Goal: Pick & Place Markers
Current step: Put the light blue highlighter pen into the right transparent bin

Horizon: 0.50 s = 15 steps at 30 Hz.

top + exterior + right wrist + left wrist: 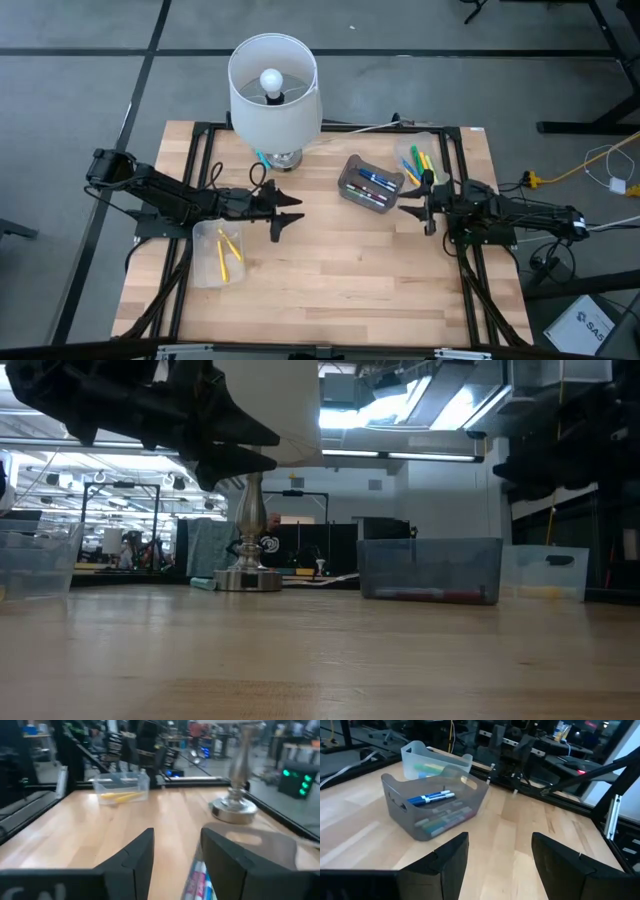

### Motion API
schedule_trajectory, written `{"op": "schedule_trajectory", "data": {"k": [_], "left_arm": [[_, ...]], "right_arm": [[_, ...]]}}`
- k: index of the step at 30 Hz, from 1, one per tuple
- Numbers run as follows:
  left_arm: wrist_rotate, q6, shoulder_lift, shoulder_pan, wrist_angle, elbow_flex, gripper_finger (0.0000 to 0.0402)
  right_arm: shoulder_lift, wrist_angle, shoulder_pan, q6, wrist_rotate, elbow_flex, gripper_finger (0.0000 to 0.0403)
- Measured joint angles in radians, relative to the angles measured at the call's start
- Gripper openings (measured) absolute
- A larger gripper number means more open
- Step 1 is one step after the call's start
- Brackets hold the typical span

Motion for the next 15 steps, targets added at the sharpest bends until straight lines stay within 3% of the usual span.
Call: {"op": "schedule_trajectory", "data": {"k": [7, 12, 15], "left_arm": [[-0.021, -0.027, 0.000, 0.006, -0.006, 0.010, 0.0212], [-0.255, -0.051, 0.010, -0.005, -0.295, 0.101, 0.0212], [-0.434, -0.007, 0.037, -0.052, -0.386, 0.168, 0.0212]], "right_arm": [[0.003, -0.003, 0.000, 0.177, 0.024, 0.000, 0.0160], [0.003, -0.003, 0.000, 0.170, 0.024, 0.000, 0.0160], [0.003, -0.003, 0.000, 0.175, 0.024, 0.000, 0.0160]]}}
